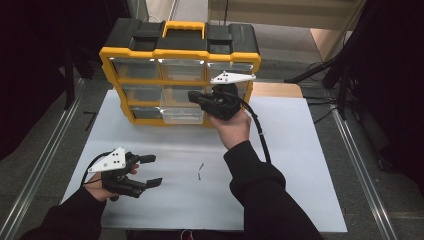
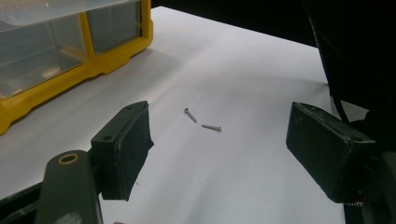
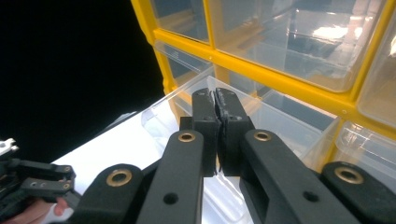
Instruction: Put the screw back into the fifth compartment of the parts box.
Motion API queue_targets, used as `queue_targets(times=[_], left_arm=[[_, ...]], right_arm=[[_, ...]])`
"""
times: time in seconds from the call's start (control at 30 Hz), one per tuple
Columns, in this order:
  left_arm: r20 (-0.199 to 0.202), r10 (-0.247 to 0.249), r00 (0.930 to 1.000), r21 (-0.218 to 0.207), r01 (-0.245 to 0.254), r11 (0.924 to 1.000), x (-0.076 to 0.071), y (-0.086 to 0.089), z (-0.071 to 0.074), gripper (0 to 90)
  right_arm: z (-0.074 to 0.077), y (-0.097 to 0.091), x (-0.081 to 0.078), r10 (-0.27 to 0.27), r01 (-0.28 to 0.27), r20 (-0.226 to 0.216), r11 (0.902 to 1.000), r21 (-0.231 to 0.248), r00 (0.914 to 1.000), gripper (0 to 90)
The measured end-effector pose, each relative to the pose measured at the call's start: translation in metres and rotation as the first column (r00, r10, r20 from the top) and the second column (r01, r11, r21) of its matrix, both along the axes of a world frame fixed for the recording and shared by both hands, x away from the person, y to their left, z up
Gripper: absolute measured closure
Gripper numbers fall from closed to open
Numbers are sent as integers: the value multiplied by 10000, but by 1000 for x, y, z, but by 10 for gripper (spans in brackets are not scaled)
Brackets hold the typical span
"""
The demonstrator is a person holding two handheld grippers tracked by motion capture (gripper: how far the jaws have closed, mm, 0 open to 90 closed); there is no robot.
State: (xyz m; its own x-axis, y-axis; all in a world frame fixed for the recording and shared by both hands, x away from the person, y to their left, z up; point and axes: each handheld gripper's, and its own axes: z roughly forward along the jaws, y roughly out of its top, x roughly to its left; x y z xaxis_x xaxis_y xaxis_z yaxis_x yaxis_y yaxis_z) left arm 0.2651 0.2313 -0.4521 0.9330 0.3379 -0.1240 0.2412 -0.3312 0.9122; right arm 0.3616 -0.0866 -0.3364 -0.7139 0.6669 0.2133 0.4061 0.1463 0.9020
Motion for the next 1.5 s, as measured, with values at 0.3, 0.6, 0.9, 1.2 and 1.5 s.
queue_targets(times=[0.3,0.6,0.9,1.2,1.5], left_arm=[[-9,-49,10000,29,49,10000,0,-1,0,218],[39,-59,10000,76,59,10000,-1,-1,0,218],[87,-110,9999,81,110,9999,-1,-1,0,218],[91,-250,9996,245,248,9994,-2,-2,2,218],[67,-192,9998,-6,192,9998,-3,-1,3,218]], right_arm=[[-7,8,8,-397,397,-39,9992,28,9992,892],[-15,16,13,-606,603,-134,9979,-250,9981,891],[-18,22,13,-810,808,-93,9966,-148,9967,890],[-20,24,13,-802,802,-7,9965,-220,9968,884],[-16,25,7,-768,794,937,9966,-235,9926,499]])
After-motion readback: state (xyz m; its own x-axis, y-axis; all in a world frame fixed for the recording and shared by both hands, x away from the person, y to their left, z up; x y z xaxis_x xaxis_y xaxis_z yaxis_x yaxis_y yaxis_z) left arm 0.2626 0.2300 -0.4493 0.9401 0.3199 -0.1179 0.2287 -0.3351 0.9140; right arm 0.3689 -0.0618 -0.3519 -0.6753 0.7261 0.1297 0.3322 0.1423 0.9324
